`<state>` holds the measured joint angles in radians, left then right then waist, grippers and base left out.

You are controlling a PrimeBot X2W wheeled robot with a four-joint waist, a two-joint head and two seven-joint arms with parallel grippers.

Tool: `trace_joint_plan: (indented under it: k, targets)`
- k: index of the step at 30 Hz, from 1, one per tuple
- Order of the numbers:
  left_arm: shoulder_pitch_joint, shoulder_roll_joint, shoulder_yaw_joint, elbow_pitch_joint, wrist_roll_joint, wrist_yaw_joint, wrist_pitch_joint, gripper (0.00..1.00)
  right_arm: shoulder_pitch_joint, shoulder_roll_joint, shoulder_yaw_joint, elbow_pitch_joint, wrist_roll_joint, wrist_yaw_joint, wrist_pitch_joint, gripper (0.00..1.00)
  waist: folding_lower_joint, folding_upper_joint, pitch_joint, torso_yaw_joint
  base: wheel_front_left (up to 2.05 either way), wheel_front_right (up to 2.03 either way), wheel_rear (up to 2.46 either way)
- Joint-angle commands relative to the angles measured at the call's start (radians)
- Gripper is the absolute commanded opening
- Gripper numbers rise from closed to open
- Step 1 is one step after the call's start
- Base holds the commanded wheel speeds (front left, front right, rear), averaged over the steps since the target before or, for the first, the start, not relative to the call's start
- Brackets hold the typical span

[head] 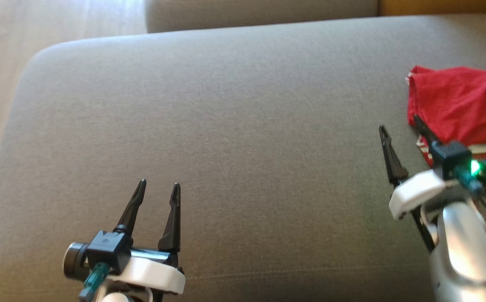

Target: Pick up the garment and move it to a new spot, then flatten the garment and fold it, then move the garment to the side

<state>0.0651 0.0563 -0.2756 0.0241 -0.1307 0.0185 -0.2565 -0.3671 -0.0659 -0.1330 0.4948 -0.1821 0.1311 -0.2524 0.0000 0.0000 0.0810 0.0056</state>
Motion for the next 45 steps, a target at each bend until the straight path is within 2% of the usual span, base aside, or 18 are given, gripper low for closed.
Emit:
trace_joint_plan:
  k: [1, 9, 17, 23, 40, 41, 45]
  targets:
    - [-0.007, -0.006, 0.039, -0.041, -0.016, 0.013, -0.005, 1.00, 0.016, 0.013, 0.031, -0.071, 0.015, 0.000, -0.009, 1.00, 0.0000, 0.0000, -0.030, 0.031, 0.00, 0.00, 0.00]
    - [0.032, -0.006, 0.045, -0.067, -0.053, 0.036, -0.005, 1.00, 0.263, 0.015, 0.070, -0.315, 0.186, 0.000, -0.009, 1.00, 0.0000, 0.0000, -0.091, 0.090, 0.00, 0.00, 0.00]
    - [0.079, -0.006, 0.075, -0.085, -0.033, 0.041, -0.005, 1.00, 0.457, 0.015, 0.036, -0.485, 0.232, 0.000, -0.009, 1.00, 0.0000, 0.0000, -0.133, 0.109, 0.00, 0.00, 0.00]
    - [0.108, -0.006, 0.095, -0.076, -0.017, 0.022, -0.005, 1.00, 0.514, 0.016, 0.036, -0.490, 0.273, 0.000, -0.009, 1.00, 0.0000, 0.0000, -0.153, 0.090, 0.00, 0.00, 0.00]
    - [0.113, -0.006, 0.096, -0.072, -0.005, -0.007, -0.005, 1.00, 0.517, 0.016, 0.059, -0.454, 0.292, 0.000, -0.009, 1.00, 0.0000, 0.0000, -0.154, 0.074, 0.00, 0.00, 0.00]
    - [0.148, 0.001, 0.064, -0.043, -0.014, -0.005, 0.000, 0.00, 0.545, 0.026, 0.037, -0.425, 0.283, 0.000, 0.000, 0.00, 0.0000, 0.0000, -0.155, 0.074, 0.00, 0.00, 0.00]
    - [0.163, 0.001, 0.060, 0.009, -0.023, -0.005, 0.001, 0.00, 0.548, 0.029, 0.041, -0.368, 0.293, 0.000, 0.004, 0.00, 0.0000, 0.0000, -0.154, 0.074, 0.00, 0.00, 0.00]
